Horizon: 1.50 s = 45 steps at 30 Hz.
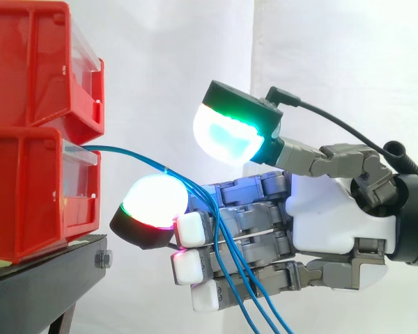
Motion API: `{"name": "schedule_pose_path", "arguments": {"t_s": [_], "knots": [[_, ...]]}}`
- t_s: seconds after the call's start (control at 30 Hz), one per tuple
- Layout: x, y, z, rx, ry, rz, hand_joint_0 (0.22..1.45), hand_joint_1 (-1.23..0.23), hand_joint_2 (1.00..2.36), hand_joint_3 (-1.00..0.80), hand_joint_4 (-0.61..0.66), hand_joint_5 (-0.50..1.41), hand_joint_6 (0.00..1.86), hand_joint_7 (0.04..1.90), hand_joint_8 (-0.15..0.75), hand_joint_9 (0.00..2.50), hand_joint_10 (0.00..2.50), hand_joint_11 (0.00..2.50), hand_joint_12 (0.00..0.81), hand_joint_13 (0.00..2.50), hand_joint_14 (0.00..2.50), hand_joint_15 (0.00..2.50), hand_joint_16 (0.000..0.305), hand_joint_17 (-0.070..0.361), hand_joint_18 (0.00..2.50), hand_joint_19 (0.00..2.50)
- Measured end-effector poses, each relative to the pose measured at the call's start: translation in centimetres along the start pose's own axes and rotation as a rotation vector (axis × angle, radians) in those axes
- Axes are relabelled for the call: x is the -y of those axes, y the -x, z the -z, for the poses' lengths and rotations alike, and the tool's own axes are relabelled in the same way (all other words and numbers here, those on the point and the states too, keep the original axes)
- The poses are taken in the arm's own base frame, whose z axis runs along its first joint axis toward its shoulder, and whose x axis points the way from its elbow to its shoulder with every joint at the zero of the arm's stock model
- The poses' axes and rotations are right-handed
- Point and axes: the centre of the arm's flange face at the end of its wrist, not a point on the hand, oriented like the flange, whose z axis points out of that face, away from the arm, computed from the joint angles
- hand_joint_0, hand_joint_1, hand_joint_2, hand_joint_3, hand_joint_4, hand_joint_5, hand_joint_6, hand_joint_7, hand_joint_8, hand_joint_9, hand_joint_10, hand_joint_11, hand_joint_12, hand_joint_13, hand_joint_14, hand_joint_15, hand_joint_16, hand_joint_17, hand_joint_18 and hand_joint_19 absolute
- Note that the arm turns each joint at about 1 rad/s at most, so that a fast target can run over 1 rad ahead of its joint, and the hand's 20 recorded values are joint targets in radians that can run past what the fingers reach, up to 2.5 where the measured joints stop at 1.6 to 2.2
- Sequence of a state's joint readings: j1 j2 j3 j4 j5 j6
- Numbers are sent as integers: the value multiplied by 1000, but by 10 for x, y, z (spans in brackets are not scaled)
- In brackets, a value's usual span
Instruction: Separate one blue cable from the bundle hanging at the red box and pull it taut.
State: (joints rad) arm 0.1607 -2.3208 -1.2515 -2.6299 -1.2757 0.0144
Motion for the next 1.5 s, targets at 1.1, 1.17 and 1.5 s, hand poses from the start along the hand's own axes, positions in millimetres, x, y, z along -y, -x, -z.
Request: {"name": "schedule_pose_path", "arguments": {"t_s": [1.1,1.17,1.5], "knots": [[1,-4,1,6,-9,1,721,-675,1024,-113,115,-116,543,1307,291,1033,16,616,259,970,19,501,20,46,734,459],[0,-4,1,5,-8,-1,699,-682,1022,-179,123,-118,547,1296,292,1035,16,629,261,973,19,502,21,46,750,450],[-20,-3,5,-2,-17,-8,656,-588,1017,-298,127,-123,587,1275,302,1050,20,655,275,991,18,515,22,50,757,466]]}}
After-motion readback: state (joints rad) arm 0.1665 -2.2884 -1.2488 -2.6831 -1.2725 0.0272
